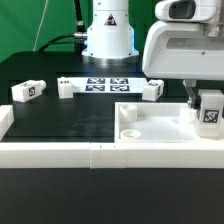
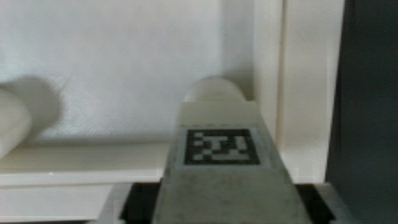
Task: Assemble one leg
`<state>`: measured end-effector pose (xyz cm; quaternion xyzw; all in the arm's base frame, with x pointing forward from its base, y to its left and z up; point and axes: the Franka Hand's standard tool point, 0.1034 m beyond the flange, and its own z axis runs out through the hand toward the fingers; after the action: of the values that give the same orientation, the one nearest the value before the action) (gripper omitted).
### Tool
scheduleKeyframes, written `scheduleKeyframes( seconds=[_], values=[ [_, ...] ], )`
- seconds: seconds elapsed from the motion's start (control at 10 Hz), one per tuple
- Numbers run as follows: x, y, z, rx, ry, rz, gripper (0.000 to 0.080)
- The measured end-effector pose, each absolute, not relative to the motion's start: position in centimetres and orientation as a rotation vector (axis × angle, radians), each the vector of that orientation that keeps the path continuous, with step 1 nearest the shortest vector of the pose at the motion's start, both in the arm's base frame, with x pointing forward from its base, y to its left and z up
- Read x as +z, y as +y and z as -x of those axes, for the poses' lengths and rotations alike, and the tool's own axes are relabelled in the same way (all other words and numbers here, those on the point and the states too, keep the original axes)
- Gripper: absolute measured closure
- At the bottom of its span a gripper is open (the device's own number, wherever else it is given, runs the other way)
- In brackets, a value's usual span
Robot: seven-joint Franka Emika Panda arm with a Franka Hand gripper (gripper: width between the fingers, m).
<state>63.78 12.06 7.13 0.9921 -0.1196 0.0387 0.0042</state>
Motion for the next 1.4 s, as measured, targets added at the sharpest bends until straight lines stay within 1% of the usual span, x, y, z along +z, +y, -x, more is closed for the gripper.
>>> scheduleKeyframes(
  seconds=[0.1, 0.4, 0.6, 0.9, 1.2, 1.4],
  values=[
    [7.11, 12.01, -63.76, 0.116, -0.652, -3.081, 0.0508],
    [7.05, 12.06, -63.66, 0.103, -1.131, -2.959, 0.0508],
    [6.99, 12.06, -63.59, 0.081, -1.563, -2.783, 0.0508],
    [6.91, 12.29, -63.44, 0.040, -2.056, -2.474, 0.0508],
    [6.89, 12.31, -63.48, 0.014, -2.320, -2.245, 0.0508],
    [6.91, 12.35, -63.49, 0.005, -2.378, -2.191, 0.0507]
  ],
)
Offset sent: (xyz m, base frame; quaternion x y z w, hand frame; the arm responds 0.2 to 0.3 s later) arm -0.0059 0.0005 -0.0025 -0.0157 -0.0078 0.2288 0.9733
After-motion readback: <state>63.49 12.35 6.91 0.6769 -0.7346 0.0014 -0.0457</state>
